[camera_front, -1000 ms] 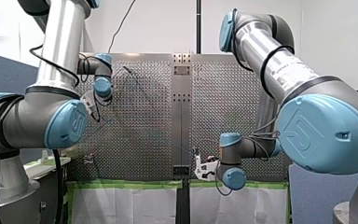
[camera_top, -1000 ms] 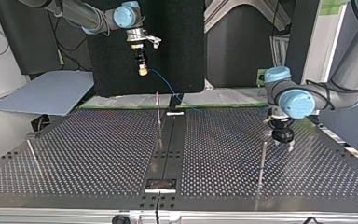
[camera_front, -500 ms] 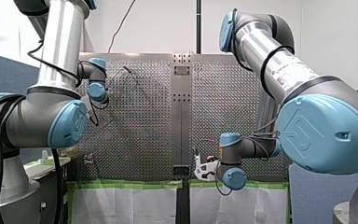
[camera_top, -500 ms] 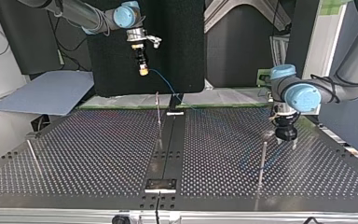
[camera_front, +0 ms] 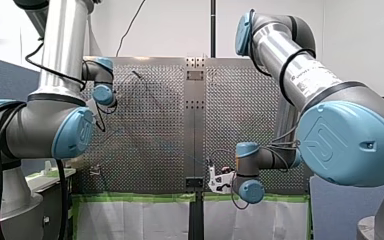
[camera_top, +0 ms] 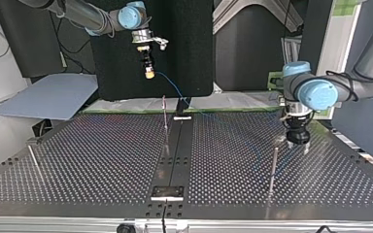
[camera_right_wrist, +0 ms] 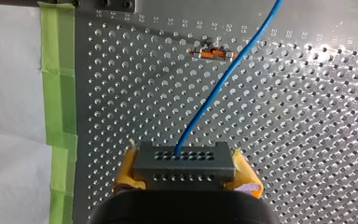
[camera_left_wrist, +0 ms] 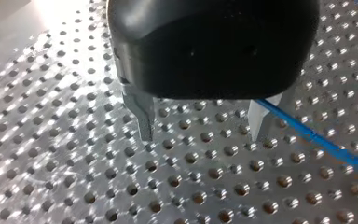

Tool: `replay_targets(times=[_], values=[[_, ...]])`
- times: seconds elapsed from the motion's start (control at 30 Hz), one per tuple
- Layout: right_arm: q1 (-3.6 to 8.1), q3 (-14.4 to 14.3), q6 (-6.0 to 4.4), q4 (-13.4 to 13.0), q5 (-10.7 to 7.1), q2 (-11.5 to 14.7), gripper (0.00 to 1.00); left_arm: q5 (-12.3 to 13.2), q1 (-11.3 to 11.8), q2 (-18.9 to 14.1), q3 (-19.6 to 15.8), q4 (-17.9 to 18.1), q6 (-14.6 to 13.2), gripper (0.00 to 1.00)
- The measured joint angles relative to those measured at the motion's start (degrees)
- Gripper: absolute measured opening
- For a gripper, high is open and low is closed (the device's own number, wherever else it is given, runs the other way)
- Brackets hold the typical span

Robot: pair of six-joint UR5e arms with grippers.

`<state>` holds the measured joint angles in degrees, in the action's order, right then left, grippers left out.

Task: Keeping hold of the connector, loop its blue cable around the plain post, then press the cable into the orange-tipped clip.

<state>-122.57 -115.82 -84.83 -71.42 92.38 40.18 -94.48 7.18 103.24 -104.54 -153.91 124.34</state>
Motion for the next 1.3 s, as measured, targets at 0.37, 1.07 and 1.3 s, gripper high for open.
replay_targets(times=[0.37,1.07,1.3], values=[[0.00,0.0,0.14,0.0,-0.23,0.0,0.00,-0.3,-1.3,-2.0,-1.9,-1.9,-2.2,1.00],[0.01,0.0,0.35,-0.1,-0.52,0.0,0.00,-0.9,-2.4,-7.3,-5.2,-2.1,-2.8,1.00],[0.00,0.0,0.35,-0.2,-0.52,0.0,0.00,-0.6,-3.8,-9.2,-6.6,-2.9,-3.4,1.00]])
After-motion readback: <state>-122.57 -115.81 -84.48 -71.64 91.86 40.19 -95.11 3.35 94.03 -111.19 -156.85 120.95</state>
